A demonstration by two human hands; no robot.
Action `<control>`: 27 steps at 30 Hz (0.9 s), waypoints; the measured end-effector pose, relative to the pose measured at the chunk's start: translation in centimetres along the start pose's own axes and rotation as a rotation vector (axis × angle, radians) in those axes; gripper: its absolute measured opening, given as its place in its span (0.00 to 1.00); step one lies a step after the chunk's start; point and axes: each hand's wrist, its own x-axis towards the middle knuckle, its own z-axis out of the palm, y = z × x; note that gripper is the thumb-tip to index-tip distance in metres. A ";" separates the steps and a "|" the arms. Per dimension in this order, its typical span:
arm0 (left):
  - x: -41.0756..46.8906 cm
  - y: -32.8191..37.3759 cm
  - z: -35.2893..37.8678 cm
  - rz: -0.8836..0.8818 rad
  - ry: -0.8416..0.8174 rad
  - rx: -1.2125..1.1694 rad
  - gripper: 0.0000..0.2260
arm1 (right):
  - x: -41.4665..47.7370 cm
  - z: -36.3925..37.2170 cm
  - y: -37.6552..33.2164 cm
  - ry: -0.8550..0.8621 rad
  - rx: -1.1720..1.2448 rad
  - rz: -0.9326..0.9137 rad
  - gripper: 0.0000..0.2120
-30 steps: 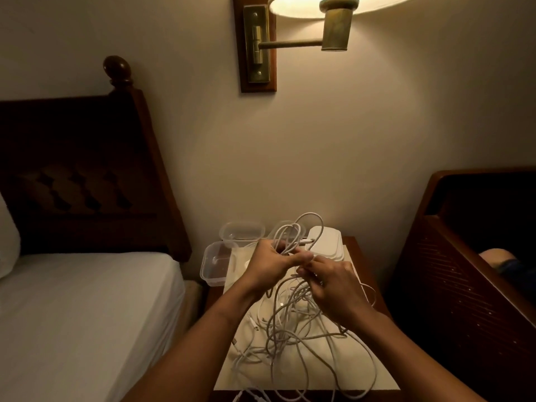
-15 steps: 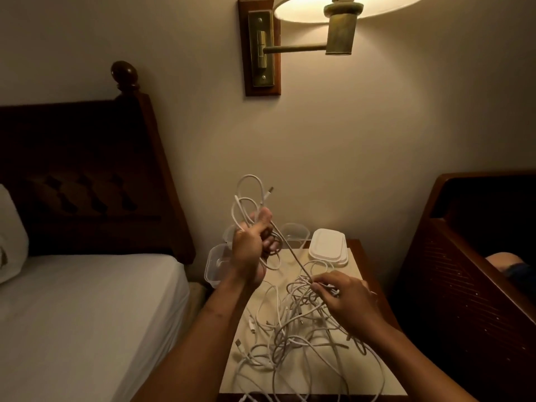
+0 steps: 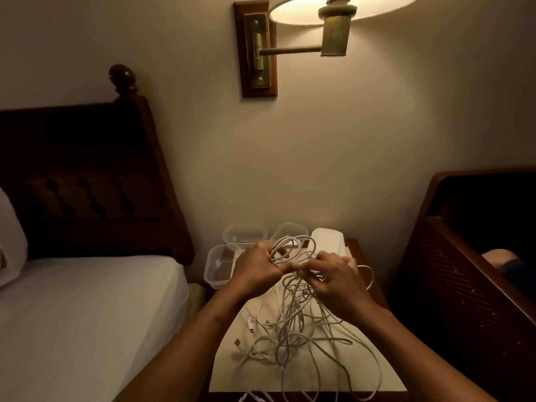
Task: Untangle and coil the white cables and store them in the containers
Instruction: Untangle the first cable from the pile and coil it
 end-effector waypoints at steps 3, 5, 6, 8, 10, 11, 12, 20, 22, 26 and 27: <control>0.1 0.8 -0.2 0.008 -0.150 -0.089 0.04 | 0.0 -0.1 0.2 0.043 0.028 0.010 0.06; 0.1 1.2 -0.3 0.024 -0.180 -0.027 0.07 | -0.3 -0.1 0.3 0.069 0.047 0.032 0.05; 0.2 1.3 -0.2 0.044 -0.163 0.010 0.08 | -0.4 -0.1 0.2 0.072 0.048 0.041 0.05; 0.2 1.9 -0.1 0.064 -0.105 0.004 0.07 | -0.7 0.0 0.2 0.059 0.023 0.074 0.05; 0.3 2.5 -0.1 0.054 -0.057 -0.113 0.06 | -1.2 0.1 0.5 0.012 -0.003 0.116 0.05; 0.3 3.0 -0.2 0.056 -0.036 -0.196 0.07 | -1.5 0.3 0.8 -0.005 0.002 0.133 0.05; 0.2 3.4 -0.4 0.064 -0.015 -0.282 0.07 | -1.8 0.4 1.1 -0.009 0.016 0.143 0.05; -0.6 3.7 -1.6 0.010 0.115 -0.722 0.10 | -1.9 -0.3 2.0 -0.077 -0.025 0.203 0.10; -0.6 3.6 -1.6 -0.022 0.117 -0.709 0.09 | -1.6 -0.5 1.8 -0.131 -0.102 0.227 0.12; -0.3 4.3 -1.3 -0.013 0.102 -0.557 0.07 | -0.8 -0.3 0.0 -0.067 -0.003 0.180 0.16; -0.3 4.7 -1.4 -0.004 0.075 -0.549 0.08 | -0.7 -0.1 -0.5 -0.031 0.048 0.175 0.13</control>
